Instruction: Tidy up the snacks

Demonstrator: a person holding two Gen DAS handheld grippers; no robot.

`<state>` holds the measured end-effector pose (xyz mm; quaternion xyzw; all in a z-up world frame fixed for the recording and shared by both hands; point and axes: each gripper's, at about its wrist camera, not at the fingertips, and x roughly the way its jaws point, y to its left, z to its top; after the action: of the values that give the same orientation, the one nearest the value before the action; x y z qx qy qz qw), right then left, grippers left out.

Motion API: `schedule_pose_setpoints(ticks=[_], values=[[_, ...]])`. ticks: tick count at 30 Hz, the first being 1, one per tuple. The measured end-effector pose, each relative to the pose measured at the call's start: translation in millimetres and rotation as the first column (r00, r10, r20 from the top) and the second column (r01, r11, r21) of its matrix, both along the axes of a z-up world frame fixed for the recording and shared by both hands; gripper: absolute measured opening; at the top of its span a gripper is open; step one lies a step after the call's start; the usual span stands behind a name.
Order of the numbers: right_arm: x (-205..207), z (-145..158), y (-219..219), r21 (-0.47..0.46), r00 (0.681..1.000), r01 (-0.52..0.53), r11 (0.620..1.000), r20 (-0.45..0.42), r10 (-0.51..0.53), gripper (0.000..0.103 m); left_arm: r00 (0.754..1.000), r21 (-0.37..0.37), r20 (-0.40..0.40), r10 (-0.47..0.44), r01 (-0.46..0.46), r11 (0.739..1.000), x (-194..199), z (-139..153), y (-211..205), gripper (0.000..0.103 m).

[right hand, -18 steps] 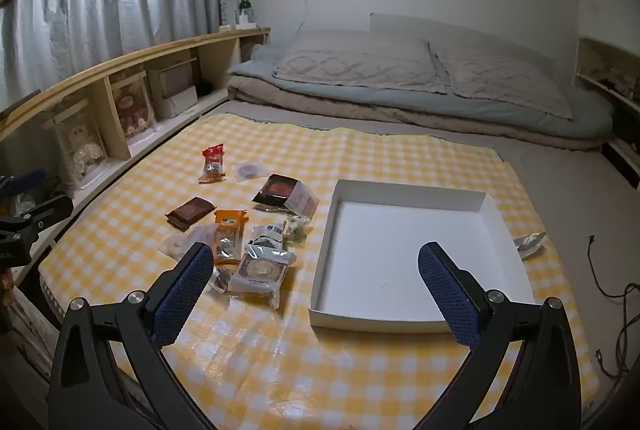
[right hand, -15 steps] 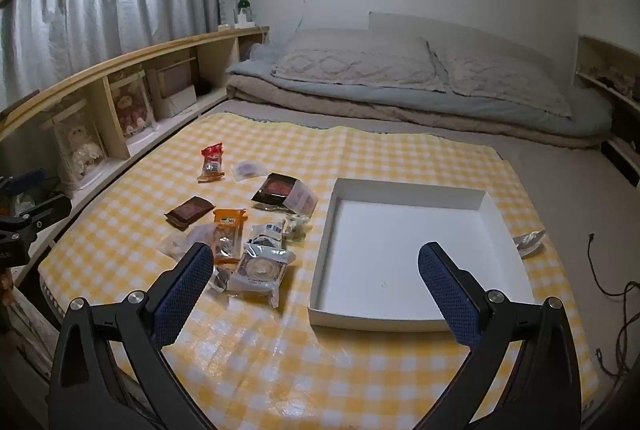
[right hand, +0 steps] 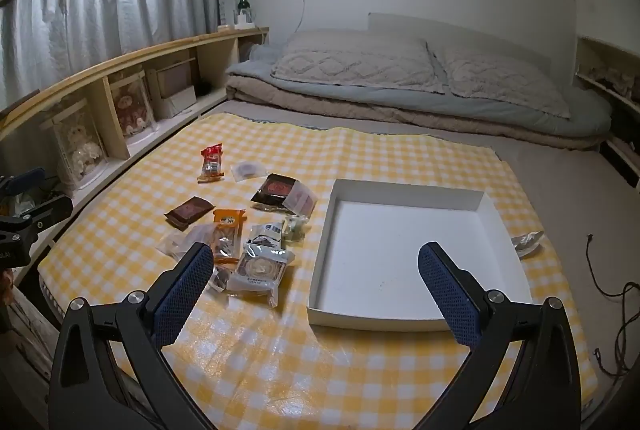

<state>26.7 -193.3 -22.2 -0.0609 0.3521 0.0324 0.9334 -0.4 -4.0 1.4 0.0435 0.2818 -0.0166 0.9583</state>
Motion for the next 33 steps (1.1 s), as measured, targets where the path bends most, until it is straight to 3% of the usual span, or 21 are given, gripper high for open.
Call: schedule_pose_setpoints(ticks=[33], values=[[-1.6,3.7,-0.6,-0.011,1.000,-0.001,1.000,0.013,0.001,0.103,1.000,-0.005,0.001,-0.005,0.005,1.000,-1.1,1.9,2.7,0.103]])
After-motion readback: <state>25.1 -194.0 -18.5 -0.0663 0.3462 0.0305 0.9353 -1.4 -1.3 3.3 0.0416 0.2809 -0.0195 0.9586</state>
